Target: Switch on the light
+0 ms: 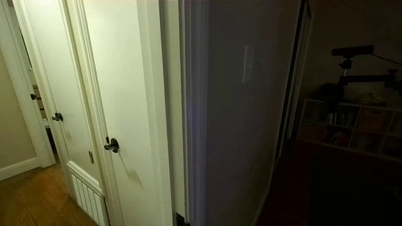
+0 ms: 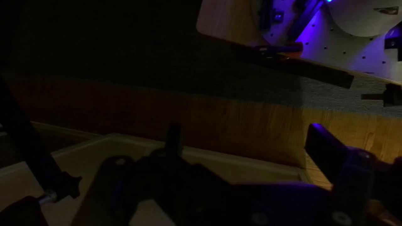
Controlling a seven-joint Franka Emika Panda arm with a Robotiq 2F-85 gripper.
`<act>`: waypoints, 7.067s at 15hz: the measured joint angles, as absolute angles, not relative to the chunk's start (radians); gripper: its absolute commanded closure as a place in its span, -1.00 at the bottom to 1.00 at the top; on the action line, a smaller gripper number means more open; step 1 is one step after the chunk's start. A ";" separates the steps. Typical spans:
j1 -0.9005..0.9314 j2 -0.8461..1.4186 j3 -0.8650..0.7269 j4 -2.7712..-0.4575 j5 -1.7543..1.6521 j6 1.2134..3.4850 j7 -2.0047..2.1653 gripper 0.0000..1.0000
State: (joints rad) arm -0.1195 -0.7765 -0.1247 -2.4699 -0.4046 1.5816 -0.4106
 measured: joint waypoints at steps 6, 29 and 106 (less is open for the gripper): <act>-0.119 -0.777 -0.125 -2.470 -0.405 1.582 -0.411 -1.00; -0.033 -0.360 -0.084 -2.269 -0.135 1.913 -0.093 -1.00; -0.056 0.014 -0.063 -2.119 0.197 2.683 -0.178 0.91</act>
